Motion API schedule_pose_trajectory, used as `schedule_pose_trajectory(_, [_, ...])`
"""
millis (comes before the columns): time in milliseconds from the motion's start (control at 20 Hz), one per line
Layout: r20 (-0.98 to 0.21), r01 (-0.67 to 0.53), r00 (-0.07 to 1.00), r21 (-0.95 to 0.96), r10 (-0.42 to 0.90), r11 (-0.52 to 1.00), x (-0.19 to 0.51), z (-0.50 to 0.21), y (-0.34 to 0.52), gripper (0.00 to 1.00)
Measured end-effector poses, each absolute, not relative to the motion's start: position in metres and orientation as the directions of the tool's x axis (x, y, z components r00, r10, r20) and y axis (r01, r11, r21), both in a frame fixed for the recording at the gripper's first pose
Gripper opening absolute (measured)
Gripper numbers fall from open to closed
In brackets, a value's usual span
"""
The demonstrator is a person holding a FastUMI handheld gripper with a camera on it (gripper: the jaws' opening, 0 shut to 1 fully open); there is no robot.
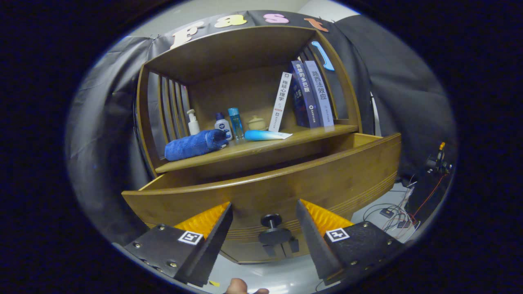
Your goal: Pull open the drawer, take out the items inside it, and place them on the countertop above the cabinet.
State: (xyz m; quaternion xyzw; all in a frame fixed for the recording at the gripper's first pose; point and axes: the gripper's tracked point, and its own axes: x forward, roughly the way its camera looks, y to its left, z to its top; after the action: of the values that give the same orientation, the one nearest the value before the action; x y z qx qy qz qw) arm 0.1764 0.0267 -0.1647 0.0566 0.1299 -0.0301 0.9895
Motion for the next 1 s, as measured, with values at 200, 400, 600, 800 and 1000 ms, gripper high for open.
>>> schedule_pose_trajectory(200, [-0.263, 0.055, 0.965, 0.104, -0.026, 0.993, 0.194, -0.167, 0.032, 0.94])
schedule_pose_trajectory(400, [-0.264, 0.048, 0.964, 0.101, -0.019, 0.994, 0.209, -0.168, 0.034, 0.94])
schedule_pose_trajectory(600, [-0.26, 0.046, 0.965, 0.099, -0.018, 0.994, 0.223, -0.168, 0.033, 0.94])
schedule_pose_trajectory(800, [-0.265, 0.049, 0.964, 0.09, -0.024, 0.995, 0.243, -0.17, 0.036, 0.94])
schedule_pose_trajectory(1000, [-0.271, 0.043, 0.962, 0.094, -0.016, 0.995, 0.263, -0.172, 0.037, 0.94])
